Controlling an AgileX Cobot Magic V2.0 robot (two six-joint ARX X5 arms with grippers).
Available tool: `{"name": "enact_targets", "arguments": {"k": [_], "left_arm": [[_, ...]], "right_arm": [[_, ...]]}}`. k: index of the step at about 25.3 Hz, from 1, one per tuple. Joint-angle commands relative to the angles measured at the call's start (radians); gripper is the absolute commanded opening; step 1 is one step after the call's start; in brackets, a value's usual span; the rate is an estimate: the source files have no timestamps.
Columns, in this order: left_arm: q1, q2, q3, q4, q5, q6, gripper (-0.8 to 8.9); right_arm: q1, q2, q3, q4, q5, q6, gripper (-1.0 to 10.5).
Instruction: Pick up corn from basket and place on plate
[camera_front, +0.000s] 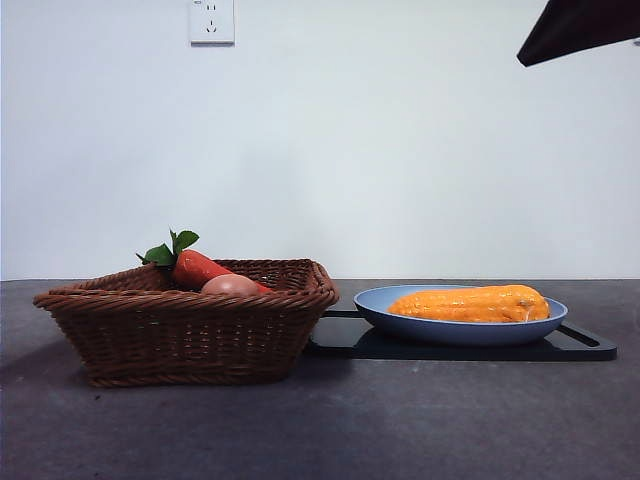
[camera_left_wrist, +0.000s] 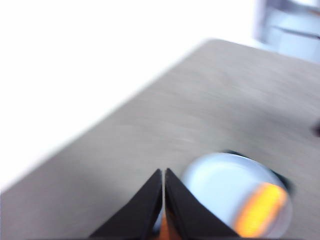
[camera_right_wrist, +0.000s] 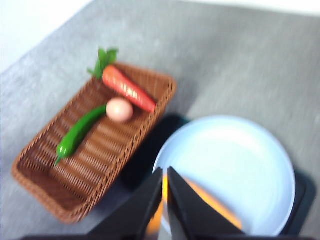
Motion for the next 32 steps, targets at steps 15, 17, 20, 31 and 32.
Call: {"name": "enact_targets", "arguments": {"k": [15, 17, 20, 31, 32], "left_arm": [[0.51, -0.701, -0.83, 0.426, -0.002, -0.151, 0.08], [0.525, -0.776, -0.944, 0.492, -0.002, -0.172, 0.08], [0.533, -0.883, -1.096, 0.553, -0.003, -0.178, 0.08], [0.533, -1.246, -1.493, 0.57, -0.063, -0.24, 0.08], [0.533, -1.276, -1.524, 0.572, -0.071, -0.249, 0.08]], "right_arm": [[-0.002, 0.009, 0.009, 0.187, -0.001, -0.011, 0.0], [-0.002, 0.009, 0.009, 0.2, -0.001, -0.011, 0.0], [-0.002, 0.009, 0.009, 0.209, -0.001, -0.011, 0.0], [-0.002, 0.009, 0.009, 0.214, -0.001, -0.011, 0.0], [-0.002, 0.009, 0.009, 0.214, -0.001, -0.011, 0.0]]}}
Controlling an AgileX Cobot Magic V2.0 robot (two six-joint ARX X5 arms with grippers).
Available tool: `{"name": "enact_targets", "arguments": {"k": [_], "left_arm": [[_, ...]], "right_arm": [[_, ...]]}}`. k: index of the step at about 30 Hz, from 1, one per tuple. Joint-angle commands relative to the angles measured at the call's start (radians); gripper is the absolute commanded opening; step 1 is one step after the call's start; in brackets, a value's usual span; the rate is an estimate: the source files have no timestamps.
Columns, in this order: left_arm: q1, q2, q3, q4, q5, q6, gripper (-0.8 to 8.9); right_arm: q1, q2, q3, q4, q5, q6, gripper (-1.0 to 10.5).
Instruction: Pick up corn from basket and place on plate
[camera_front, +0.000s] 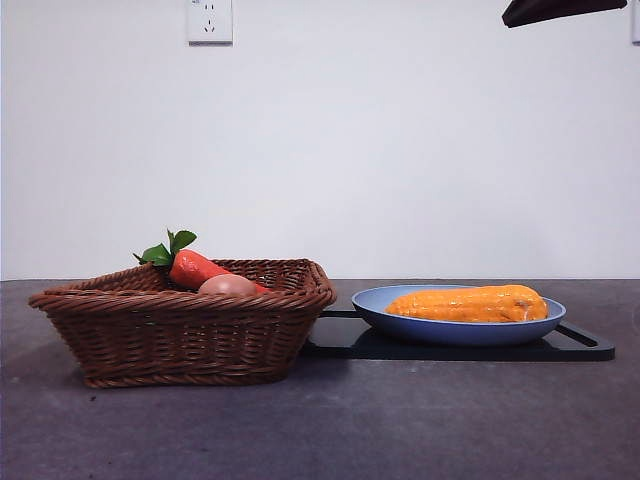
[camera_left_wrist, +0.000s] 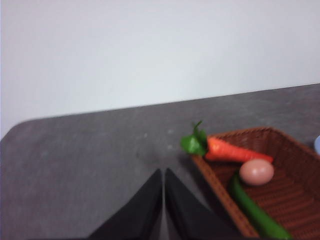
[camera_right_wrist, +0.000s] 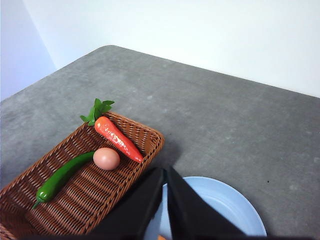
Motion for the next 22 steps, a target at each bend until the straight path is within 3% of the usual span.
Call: {"name": "enact_targets", "arguments": {"k": [1, 11, 22], "left_arm": [[0.003, -0.067, -0.069, 0.011, -0.021, -0.04, 0.08], [0.003, -0.229, -0.196, -0.111, -0.085, -0.068, 0.08], [0.003, -0.233, -0.213, -0.248, -0.101, -0.084, 0.08]], "right_arm": [[-0.001, 0.009, 0.009, 0.01, -0.001, -0.008, 0.0], [-0.001, 0.009, 0.009, 0.01, -0.001, -0.008, 0.0], [-0.002, 0.009, 0.009, 0.011, -0.001, -0.008, 0.0]]}}
